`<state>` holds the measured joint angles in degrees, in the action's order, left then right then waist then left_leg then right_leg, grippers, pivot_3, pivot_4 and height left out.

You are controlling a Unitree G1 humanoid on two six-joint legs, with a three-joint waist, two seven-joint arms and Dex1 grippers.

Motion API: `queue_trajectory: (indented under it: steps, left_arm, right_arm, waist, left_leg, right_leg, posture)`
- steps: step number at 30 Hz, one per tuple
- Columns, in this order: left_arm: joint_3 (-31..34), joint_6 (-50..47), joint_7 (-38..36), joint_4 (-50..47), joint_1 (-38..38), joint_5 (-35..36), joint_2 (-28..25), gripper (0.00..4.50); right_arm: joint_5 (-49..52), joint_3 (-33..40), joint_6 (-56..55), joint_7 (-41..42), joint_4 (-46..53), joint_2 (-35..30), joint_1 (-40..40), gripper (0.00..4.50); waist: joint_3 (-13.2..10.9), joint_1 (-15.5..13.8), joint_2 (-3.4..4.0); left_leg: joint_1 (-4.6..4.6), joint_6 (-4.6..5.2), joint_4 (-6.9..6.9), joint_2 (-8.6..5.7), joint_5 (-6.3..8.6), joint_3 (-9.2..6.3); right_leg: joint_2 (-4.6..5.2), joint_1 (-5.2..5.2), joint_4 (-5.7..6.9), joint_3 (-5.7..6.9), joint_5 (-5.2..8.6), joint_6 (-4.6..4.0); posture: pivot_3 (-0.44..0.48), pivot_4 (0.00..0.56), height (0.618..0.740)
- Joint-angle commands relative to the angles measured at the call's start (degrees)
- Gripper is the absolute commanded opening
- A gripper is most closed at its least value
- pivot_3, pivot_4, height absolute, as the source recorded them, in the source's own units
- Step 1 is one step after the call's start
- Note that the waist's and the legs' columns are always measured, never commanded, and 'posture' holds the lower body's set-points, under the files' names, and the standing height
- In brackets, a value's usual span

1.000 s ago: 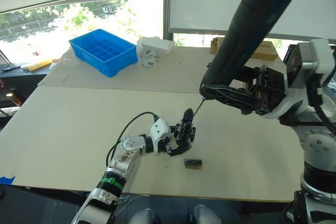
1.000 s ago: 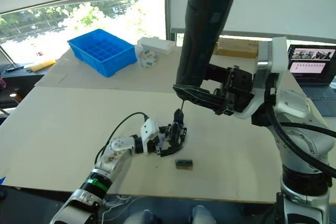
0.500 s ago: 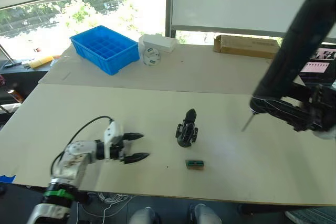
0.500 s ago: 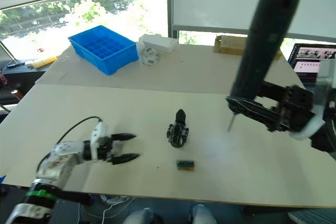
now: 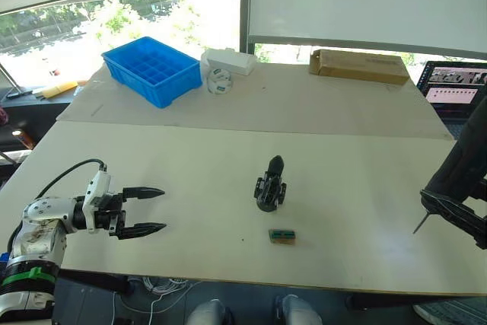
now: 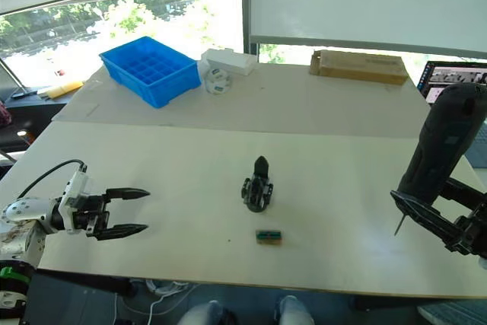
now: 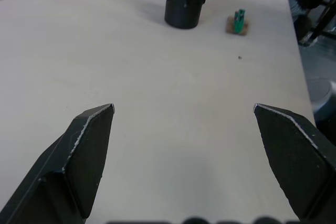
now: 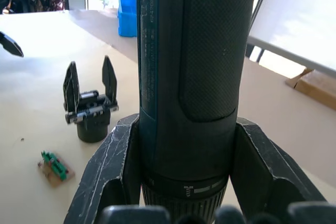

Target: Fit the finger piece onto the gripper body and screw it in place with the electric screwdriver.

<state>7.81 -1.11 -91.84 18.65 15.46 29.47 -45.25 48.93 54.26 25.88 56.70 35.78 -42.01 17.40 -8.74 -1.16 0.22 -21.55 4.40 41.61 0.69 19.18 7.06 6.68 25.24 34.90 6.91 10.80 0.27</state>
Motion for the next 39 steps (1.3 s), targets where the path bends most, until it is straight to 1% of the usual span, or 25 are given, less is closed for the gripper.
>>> queue_trajectory:
  steps: [1,3,6,9,10,12,16,18,21,24,26,29,33,39]
  left_arm:
    - [-1.01,-3.34,0.54,-9.16,-0.86,2.51,0.80,4.48]
    - [-3.20,-4.95,0.44,-15.82,-2.59,3.34,1.75,4.48]
    - [-5.34,-6.26,1.18,-21.14,-3.65,3.89,3.11,4.48]
    - [-8.68,-5.05,4.23,-25.13,-2.47,2.52,7.44,4.48]
    - [-9.91,-3.88,5.50,-25.74,-2.10,0.77,8.65,4.48]
    - [-12.76,-3.89,7.13,-26.57,-2.03,-1.63,10.13,4.48]
    - [-18.49,-3.02,10.99,-25.75,-2.01,-7.13,13.27,4.48]
    - [-20.77,-3.00,14.10,-24.72,-1.44,-9.49,15.69,4.48]
    - [-23.23,-4.05,18.27,-23.93,-2.18,-12.20,18.32,4.48]
    - [-24.62,-3.56,19.56,-26.06,-5.38,-13.14,18.14,4.48]
    - [-24.96,-2.75,21.19,-24.96,-6.37,-14.24,18.41,4.48]
    - [-25.68,0.26,22.47,-20.87,-5.98,-16.47,19.27,4.48]
    - [-26.43,2.44,22.84,-18.35,-5.65,-17.22,20.29,4.48]
    - [-26.51,4.96,23.48,-14.15,-3.29,-17.88,21.79,4.48]
  right_arm:
    - [4.33,-1.14,-1.79,-4.06,4.20,-1.80,-4.54,1.91]
    - [6.14,-4.84,-1.68,-6.16,6.58,-2.81,-8.11,1.91]
    - [7.16,-9.44,-1.51,-7.43,9.22,-3.51,-10.79,1.91]
    - [9.55,-18.36,-0.93,-13.08,13.19,-2.25,-15.75,1.91]
    - [10.24,-21.02,-0.79,-14.57,14.34,-1.64,-16.75,1.91]
    - [10.15,-25.52,-1.05,-14.95,15.89,-0.53,-16.90,1.91]
    - [4.86,-34.27,-3.60,-11.64,16.70,1.41,-16.13,1.91]
    - [3.25,-37.31,-4.49,-11.31,16.22,2.74,-16.57,1.91]
    - [0.74,-39.36,-6.20,-9.63,15.09,3.89,-15.84,1.91]
    - [-1.35,-39.92,-8.11,-7.01,13.80,3.81,-14.70,1.91]
    - [-2.22,-40.15,-9.19,-6.07,12.60,4.17,-14.53,1.91]
    - [-3.67,-40.82,-10.64,-5.43,10.91,4.85,-14.90,1.91]
    - [-5.46,-42.00,-12.42,-4.11,9.16,5.47,-14.83,1.91]
    - [-6.71,-43.44,-13.40,-4.32,7.68,6.78,-15.39,1.91]
  waist:
    - [0.00,0.18,0.01]
    - [-0.02,0.50,0.01]
    - [-0.05,0.52,0.03]
    - [-0.08,0.37,0.02]
    - [-0.09,0.25,0.00]
    - [-0.10,0.17,-0.04]
    - [-0.10,0.16,-0.04]
    - [-0.10,0.19,-0.05]
    - [-0.10,0.13,-0.06]
    - [-0.11,0.33,-0.07]
    - [-0.11,0.48,-0.07]
    - [-0.11,0.31,-0.07]
    - [-0.10,0.04,-0.06]
    - [-0.09,-0.38,-0.05]
  left_leg:
    - [0.00,-0.01,0.00,0.00,0.00,0.00]
    - [0.01,-0.06,0.00,0.00,-0.04,-0.01]
    - [0.06,-0.08,-0.01,0.00,-0.05,0.03]
    - [0.06,-0.18,-0.02,0.01,-0.10,-0.01]
    - [0.06,-0.17,-0.02,0.00,-0.11,0.00]
    - [0.06,-0.17,-0.01,-0.02,-0.11,-0.01]
    - [0.07,-0.15,0.01,-0.06,-0.11,0.00]
    - [0.05,-0.14,0.04,-0.08,-0.11,0.01]
    - [0.07,-0.13,0.08,-0.08,-0.11,0.01]
    - [0.09,-0.11,0.09,-0.07,-0.11,0.00]
    - [0.12,-0.11,0.08,-0.03,-0.10,0.01]
    - [0.15,-0.11,0.08,-0.03,-0.10,-0.01]
    - [0.15,-0.04,0.08,-0.04,-0.06,-0.04]
    - [0.15,-0.01,0.11,-0.06,-0.05,-0.04]
  right_leg:
    - [-0.01,0.00,0.00,0.00,-0.09,-0.18]
    - [-0.04,-0.01,0.02,0.02,-0.09,-0.22]
    - [-0.08,-0.02,0.02,-0.03,-0.08,-0.24]
    - [-0.26,-0.03,0.05,0.05,-0.04,-0.30]
    - [-0.26,-0.04,0.06,0.05,-0.04,-0.30]
    - [-0.27,-0.08,0.03,0.07,-0.04,-0.30]
    - [-0.39,-0.12,0.02,0.08,-0.04,-0.28]
    - [-0.40,-0.10,0.03,0.12,-0.05,-0.25]
    - [-0.41,-0.12,0.05,0.12,-0.06,-0.24]
    - [-0.42,-0.13,0.06,0.11,-0.06,-0.24]
    - [-0.43,-0.11,0.07,0.09,-0.05,-0.24]
    - [-0.40,-0.13,0.09,0.10,-0.06,-0.26]
    - [-0.26,-0.15,0.10,0.10,-0.06,-0.27]
    - [-0.23,-0.20,0.10,0.12,-0.08,-0.27]
  posture:
    - [0.000,0.150,0.740]
    - [0.000,0.150,0.740]
    - [0.000,0.150,0.740]
    - [0.000,0.150,0.740]
    - [0.000,0.150,0.740]
    - [0.000,0.150,0.740]
    - [0.000,0.150,0.740]
    - [0.000,0.150,0.740]
    - [0.000,0.150,0.740]
    - [0.000,0.150,0.740]
    - [0.000,0.150,0.740]
    - [0.000,0.150,0.740]
    - [0.000,0.150,0.740]
    - [0.000,0.150,0.740]
